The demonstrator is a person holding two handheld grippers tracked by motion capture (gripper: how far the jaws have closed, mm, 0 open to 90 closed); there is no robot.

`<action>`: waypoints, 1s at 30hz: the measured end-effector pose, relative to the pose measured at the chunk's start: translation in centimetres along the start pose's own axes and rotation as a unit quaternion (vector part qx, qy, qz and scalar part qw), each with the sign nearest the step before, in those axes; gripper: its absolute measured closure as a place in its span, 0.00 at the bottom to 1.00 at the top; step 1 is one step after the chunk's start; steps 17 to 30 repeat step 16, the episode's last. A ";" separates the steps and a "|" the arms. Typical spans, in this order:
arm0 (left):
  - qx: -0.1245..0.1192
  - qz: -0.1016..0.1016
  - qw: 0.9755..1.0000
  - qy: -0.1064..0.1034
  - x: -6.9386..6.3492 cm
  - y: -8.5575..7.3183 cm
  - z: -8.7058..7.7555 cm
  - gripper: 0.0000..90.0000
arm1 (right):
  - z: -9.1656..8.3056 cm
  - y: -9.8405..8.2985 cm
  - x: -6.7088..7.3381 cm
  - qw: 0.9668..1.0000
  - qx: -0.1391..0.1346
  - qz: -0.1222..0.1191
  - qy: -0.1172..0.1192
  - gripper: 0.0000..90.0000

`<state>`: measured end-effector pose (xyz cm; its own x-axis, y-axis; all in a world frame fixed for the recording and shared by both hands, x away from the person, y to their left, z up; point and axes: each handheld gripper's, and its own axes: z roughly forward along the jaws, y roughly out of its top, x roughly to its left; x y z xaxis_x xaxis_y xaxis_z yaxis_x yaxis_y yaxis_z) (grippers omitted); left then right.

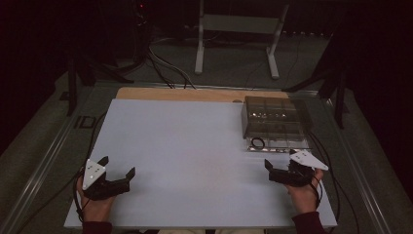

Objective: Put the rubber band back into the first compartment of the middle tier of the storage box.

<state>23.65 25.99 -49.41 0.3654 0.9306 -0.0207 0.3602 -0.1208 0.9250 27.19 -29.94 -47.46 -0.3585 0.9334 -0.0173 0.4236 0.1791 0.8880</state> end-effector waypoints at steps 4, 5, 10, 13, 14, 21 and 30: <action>-0.002 0.003 1.000 -0.005 -0.2 0.1 0.0 0.00 | -0.9 -1.2 0.0 1.000 -0.025 0.010 0.010 0.00; -0.003 0.004 1.000 -0.006 -0.2 0.1 0.0 0.00 | -1.0 -1.5 0.1 0.999 -0.029 0.012 0.010 0.00; -0.011 0.000 1.000 -0.008 -0.1 0.1 -0.1 0.00 | -1.2 -2.6 0.4 0.999 -0.044 0.021 0.017 0.00; -0.013 -0.006 1.000 -0.009 0.0 0.1 -0.1 0.00 | -1.3 -2.9 0.8 0.998 -0.050 0.020 0.021 0.00; -0.013 -0.006 1.000 -0.008 0.0 0.1 -0.1 0.00 | -1.4 -2.9 0.9 0.998 -0.051 0.015 0.020 0.00; -0.011 -0.005 1.000 -0.007 -0.1 0.1 -0.1 0.00 | -1.5 -3.0 1.2 0.999 -0.049 0.010 0.020 0.00; -0.011 -0.005 1.000 -0.007 -0.1 0.1 -0.1 0.00 | -1.5 -3.0 1.2 0.999 -0.049 0.010 0.020 0.00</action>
